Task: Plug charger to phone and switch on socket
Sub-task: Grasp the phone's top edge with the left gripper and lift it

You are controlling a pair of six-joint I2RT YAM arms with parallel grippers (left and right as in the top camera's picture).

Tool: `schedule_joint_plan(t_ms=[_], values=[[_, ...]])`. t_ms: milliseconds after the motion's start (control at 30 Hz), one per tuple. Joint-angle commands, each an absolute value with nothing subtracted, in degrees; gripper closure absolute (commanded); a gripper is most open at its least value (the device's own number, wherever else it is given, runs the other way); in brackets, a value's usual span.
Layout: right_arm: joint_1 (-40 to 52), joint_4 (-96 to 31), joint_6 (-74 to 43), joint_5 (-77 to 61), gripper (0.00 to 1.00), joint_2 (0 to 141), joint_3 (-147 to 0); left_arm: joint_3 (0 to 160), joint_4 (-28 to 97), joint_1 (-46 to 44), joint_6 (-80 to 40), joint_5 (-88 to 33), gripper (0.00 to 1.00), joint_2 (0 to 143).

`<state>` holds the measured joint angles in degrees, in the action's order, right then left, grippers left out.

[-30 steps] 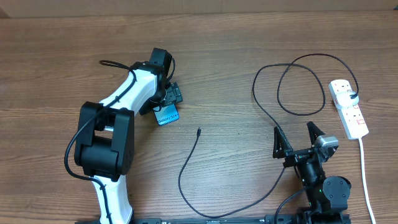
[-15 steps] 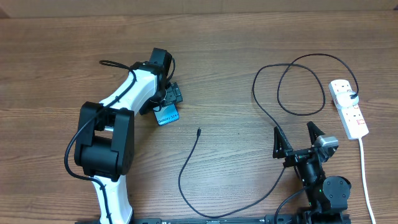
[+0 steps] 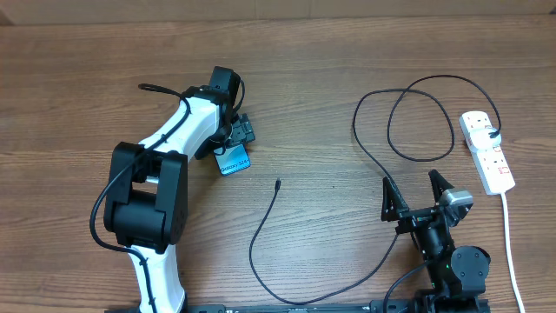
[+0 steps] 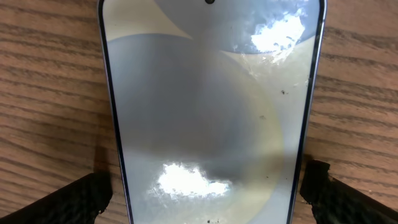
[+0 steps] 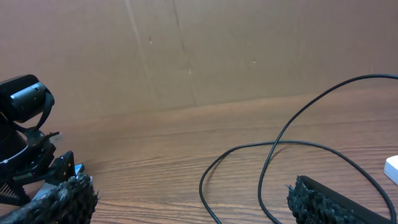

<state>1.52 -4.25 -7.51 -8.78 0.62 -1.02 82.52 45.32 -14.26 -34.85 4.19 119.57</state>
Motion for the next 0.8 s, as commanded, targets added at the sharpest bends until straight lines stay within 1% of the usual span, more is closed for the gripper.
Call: schedule_joint_plan(t_ms=[0, 167, 367, 400, 500, 533, 767], values=[[1.4, -4.0, -7.7, -9.0, 0.0, 0.1, -0.4, 80.4, 45.6, -13.8, -35.1, 4.7, 0.01, 121.6], [1.4, -4.0, -7.7, -9.0, 0.0, 0.1, -0.4, 80.4, 48.7, -13.8, -32.3, 0.7, 0.1, 121.6], [1.4, -4.0, -7.7, -9.0, 0.0, 0.1, -0.4, 80.4, 53.0, -14.0, -31.7, -4.6, 0.11, 121.6], [1.4, -4.0, -7.7, -9.0, 0.0, 0.1, -0.4, 80.4, 54.2, -14.2, -31.7, -4.5, 0.11, 121.6], [1.4, -4.0, -7.7, -9.0, 0.0, 0.1, -0.4, 80.4, 55.5, -14.3, -31.7, -4.5, 0.02, 121.6], [1.4, -4.0, -7.7, -9.0, 0.0, 0.1, -0.4, 80.4, 55.2, -14.3, -31.7, -4.3, 0.0, 121.6], [1.4, -4.0, -7.7, -9.0, 0.0, 0.1, -0.4, 80.4, 48.8, -14.1, -31.7, 1.1, 0.0, 121.6]])
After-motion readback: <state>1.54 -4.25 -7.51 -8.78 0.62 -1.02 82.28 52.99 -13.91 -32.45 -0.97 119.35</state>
